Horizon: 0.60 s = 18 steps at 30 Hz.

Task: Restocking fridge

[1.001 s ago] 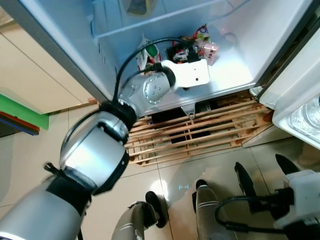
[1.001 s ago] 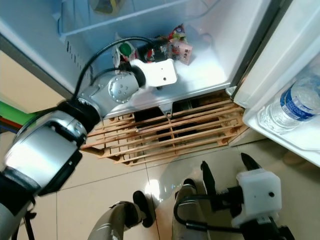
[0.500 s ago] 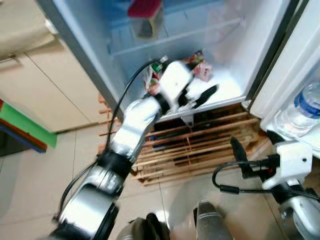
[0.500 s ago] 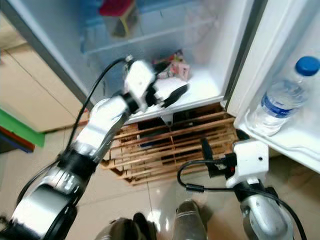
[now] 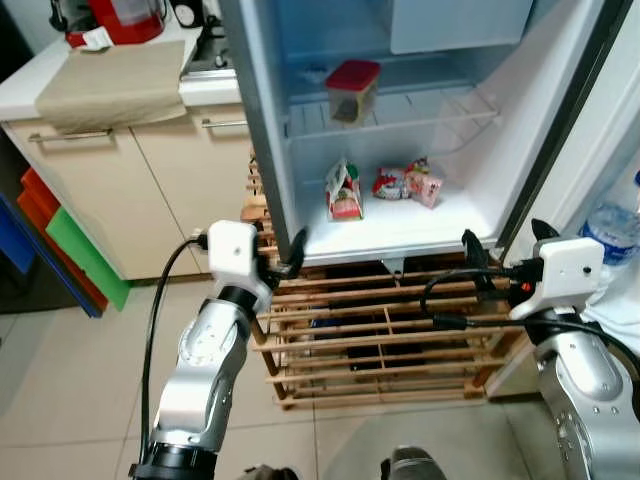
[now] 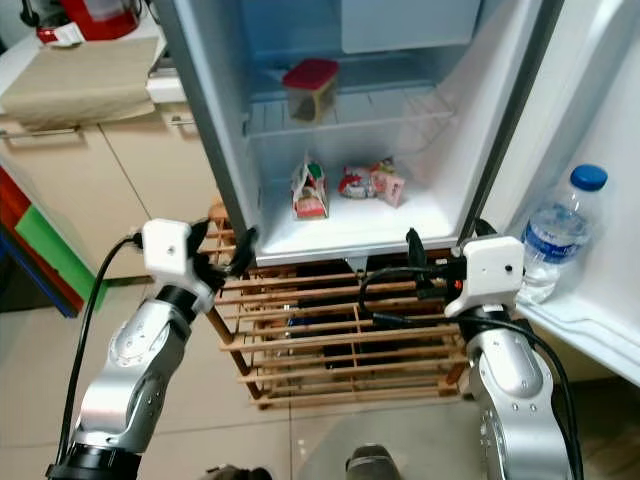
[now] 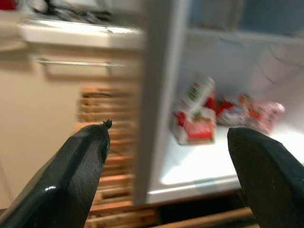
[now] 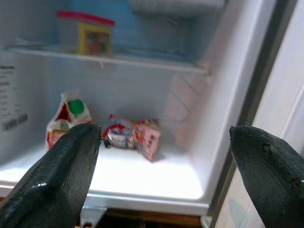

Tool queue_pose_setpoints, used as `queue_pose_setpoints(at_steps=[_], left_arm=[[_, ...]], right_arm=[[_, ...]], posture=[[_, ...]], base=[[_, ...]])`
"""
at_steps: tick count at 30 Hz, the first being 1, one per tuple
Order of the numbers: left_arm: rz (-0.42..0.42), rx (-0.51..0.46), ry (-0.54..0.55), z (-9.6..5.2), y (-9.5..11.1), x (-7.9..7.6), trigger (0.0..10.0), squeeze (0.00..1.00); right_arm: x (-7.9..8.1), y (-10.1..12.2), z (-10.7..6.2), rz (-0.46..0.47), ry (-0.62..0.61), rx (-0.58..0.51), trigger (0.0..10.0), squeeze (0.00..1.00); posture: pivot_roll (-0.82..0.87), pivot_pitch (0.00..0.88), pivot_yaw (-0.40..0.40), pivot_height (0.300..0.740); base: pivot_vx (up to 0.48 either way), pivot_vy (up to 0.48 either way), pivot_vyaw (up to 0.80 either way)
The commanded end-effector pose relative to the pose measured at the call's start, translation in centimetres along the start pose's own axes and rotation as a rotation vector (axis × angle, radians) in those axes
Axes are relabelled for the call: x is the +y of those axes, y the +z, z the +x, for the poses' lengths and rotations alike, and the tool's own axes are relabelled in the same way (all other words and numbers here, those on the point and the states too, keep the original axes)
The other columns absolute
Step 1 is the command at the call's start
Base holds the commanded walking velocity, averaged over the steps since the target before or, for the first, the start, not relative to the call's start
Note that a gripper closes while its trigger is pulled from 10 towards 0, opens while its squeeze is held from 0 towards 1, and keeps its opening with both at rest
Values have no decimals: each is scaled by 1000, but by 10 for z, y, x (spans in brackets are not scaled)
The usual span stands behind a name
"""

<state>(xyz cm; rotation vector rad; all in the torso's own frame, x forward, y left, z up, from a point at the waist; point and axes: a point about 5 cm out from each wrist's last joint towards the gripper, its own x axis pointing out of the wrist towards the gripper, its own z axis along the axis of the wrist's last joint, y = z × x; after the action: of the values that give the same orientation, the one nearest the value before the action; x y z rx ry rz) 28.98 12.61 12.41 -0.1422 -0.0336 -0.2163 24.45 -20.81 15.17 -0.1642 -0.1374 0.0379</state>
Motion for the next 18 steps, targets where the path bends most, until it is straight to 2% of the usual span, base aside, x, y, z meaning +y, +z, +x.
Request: queue_pose_setpoints(at_steps=[1,6,13,18], left_arm=[[9,6,49,2,-3,9,10000,0],[52,49,-4,1,-10,-3,10000,0],[-5,8,-110,-7,0,-17,10000,0],[-24,-19,-187,-9,7,-23,10000,0]], right_arm=[[1,2,7,-9,5,-22,10000,0],[7,4,12,-10,52,-35,10000,0],[8,-5,9,8,77,-5,10000,0],[8,-10,5,10,61,1,10000,0]], posture=[[-172,0,43,740],[-186,0,24,740],[-178,0,20,740],[-179,0,40,740]], base=[[0,0,0],[0,0,0],[0,0,0],[0,-417,0]])
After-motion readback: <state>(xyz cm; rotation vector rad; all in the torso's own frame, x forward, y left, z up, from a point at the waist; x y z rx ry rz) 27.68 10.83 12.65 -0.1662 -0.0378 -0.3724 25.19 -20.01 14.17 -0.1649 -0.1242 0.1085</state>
